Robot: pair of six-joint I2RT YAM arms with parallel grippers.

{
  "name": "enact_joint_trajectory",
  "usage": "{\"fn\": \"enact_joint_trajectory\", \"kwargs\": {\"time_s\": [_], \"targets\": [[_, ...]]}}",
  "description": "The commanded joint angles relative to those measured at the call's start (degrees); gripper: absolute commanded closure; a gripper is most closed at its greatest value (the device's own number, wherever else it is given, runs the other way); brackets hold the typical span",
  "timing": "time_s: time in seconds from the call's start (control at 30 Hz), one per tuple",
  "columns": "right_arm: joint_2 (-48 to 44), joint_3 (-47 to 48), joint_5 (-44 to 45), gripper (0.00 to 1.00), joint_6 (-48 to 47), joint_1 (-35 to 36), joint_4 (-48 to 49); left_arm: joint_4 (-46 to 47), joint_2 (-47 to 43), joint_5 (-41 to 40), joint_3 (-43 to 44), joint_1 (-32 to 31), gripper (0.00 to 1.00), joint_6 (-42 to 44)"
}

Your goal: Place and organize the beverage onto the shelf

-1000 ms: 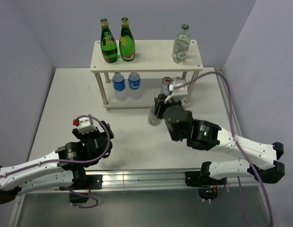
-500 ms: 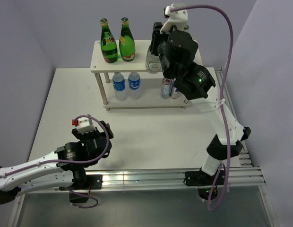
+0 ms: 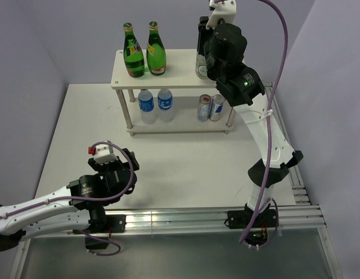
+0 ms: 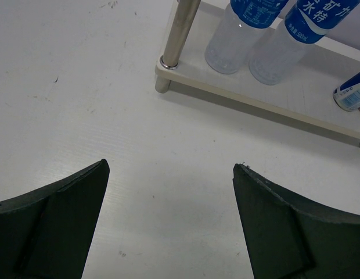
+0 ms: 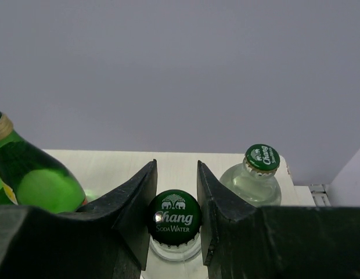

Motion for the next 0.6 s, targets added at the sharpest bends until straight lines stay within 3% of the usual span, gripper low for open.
{"fn": "enact_joint_trajectory", "kwargs": {"time_s": [0.0, 0.57], "targets": [[-1.3, 3.5, -2.4, 1.0, -1.1, -1.1, 10.5, 1.8, -0.8, -0.7, 0.3, -0.2, 0.06, 1.2], [2.7, 1.7, -3.9, 1.0, 0.5, -4.4, 13.1, 1.7, -0.7, -0.6, 0.2, -0.3, 0.06, 1.2]]}}
